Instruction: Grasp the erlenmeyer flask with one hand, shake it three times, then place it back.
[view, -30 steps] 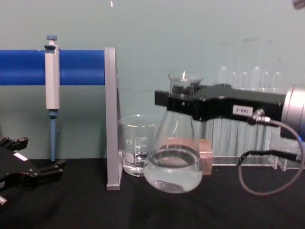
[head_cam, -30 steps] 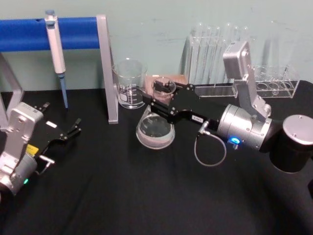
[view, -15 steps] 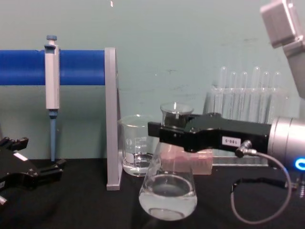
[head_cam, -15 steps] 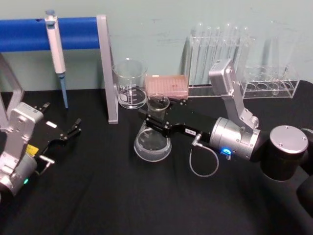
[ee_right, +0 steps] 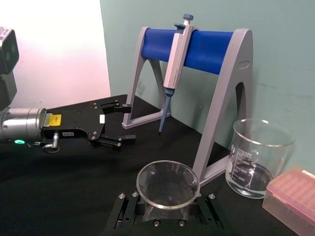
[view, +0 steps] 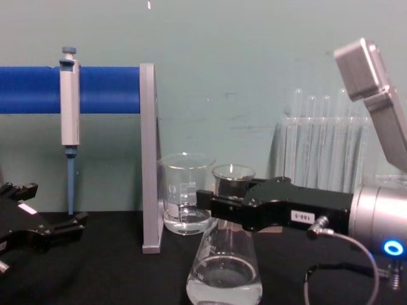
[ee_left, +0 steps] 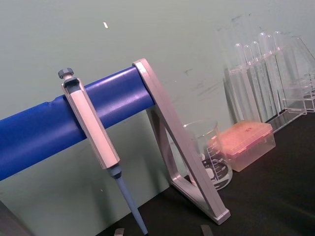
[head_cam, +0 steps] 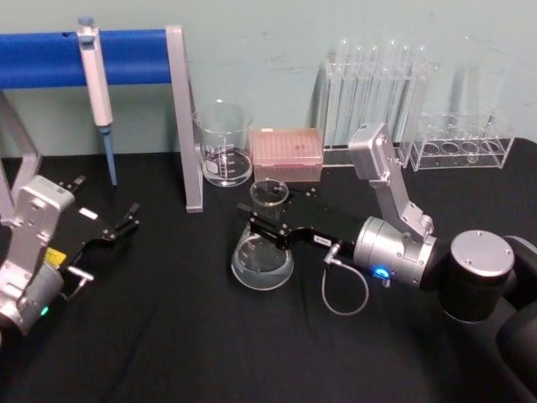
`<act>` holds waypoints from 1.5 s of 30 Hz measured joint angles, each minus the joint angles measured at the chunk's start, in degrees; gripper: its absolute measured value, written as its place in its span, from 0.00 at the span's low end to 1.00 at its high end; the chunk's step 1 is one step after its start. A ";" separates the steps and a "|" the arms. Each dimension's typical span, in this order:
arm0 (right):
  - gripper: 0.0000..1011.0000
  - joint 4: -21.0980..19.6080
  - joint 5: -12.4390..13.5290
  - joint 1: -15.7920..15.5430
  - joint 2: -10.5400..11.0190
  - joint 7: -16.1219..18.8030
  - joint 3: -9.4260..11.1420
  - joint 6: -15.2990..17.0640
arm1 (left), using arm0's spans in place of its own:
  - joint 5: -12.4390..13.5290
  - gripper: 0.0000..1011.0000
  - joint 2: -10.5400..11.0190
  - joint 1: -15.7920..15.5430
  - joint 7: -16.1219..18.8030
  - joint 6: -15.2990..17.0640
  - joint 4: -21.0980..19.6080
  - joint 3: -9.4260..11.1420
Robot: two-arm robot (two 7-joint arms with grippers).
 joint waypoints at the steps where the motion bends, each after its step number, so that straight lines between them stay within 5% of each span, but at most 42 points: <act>1: 0.45 0.22 -0.13 0.00 -0.11 -0.01 0.00 -0.16 | 0.00 0.99 0.00 0.00 0.00 0.00 0.00 0.00; 18: 0.45 3.92 -2.64 0.16 -2.10 -0.57 0.45 -1.66 | 0.00 0.99 0.00 0.00 0.00 0.00 0.00 0.00; 45: 0.45 4.25 -3.42 0.19 -2.33 -0.28 0.56 -1.12 | 0.00 0.99 0.00 0.00 0.00 0.00 0.00 0.00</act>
